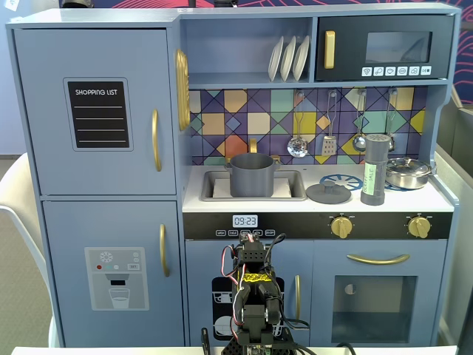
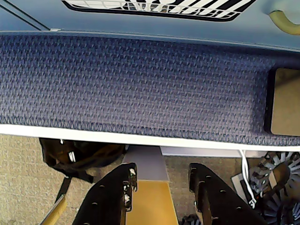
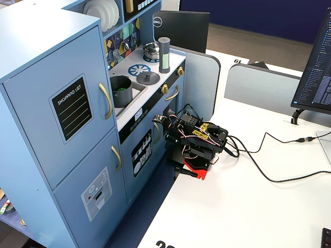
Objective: Put salt in the gray recipient
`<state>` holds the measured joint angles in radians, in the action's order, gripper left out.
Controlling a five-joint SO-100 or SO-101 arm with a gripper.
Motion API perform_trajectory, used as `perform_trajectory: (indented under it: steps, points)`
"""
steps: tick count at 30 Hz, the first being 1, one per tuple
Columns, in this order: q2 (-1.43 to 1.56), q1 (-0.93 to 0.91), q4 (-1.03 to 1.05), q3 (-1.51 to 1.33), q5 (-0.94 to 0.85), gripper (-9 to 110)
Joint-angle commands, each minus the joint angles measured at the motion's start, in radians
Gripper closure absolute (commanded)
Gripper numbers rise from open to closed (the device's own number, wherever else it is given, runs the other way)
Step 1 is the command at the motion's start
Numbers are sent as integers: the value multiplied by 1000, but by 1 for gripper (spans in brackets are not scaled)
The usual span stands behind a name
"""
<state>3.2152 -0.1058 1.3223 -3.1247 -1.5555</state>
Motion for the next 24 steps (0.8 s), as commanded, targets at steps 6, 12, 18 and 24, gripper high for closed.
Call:
perform_trajectory:
  steps: [6,12,18,24]
  points:
    - [5,44,5,8,8,101]
    - [5,40,6,9,9,101]
    - [-74,-95,31,236,-89,101]
    - [-230,-342,23,598,-54,101]
